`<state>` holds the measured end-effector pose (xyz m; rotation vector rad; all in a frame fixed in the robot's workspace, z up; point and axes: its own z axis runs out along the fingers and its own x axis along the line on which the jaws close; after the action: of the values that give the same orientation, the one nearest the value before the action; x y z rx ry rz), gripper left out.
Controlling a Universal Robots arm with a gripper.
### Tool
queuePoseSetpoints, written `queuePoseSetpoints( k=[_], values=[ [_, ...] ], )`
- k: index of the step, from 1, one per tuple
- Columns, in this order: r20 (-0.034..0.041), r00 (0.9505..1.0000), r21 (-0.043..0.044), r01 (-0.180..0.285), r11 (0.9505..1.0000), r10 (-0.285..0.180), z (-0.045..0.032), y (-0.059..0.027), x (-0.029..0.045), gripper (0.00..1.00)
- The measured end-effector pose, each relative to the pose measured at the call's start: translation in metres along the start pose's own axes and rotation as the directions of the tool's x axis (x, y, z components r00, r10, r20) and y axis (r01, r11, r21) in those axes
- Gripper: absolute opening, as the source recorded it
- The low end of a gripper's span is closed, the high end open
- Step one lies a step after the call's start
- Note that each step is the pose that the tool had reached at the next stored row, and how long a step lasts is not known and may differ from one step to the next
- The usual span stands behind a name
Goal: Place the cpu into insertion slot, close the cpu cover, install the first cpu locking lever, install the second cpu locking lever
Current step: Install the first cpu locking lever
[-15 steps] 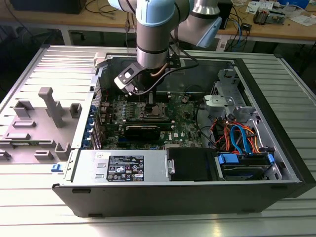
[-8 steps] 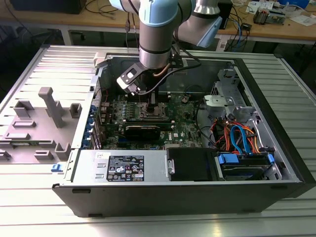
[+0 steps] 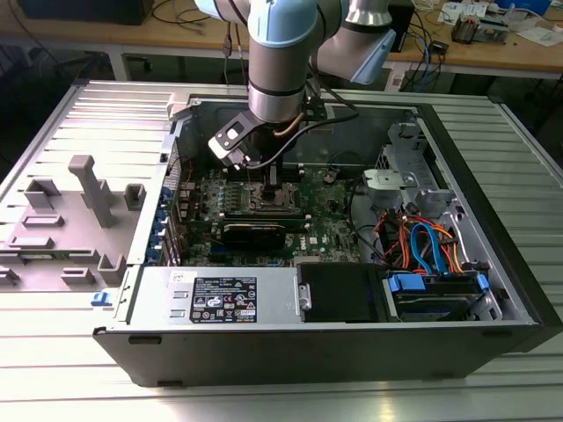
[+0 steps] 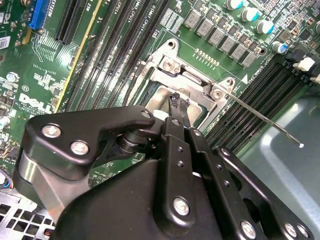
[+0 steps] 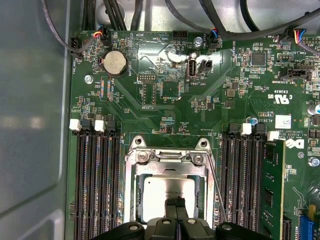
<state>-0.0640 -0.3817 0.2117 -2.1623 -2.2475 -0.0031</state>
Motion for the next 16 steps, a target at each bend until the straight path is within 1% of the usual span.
queuePoseSetpoints(
  k=[16],
  values=[
    [0.0000,1.0000,0.0000,0.001,1.0000,-0.001,0.0000,0.0005,0.0000,0.11]
  ],
)
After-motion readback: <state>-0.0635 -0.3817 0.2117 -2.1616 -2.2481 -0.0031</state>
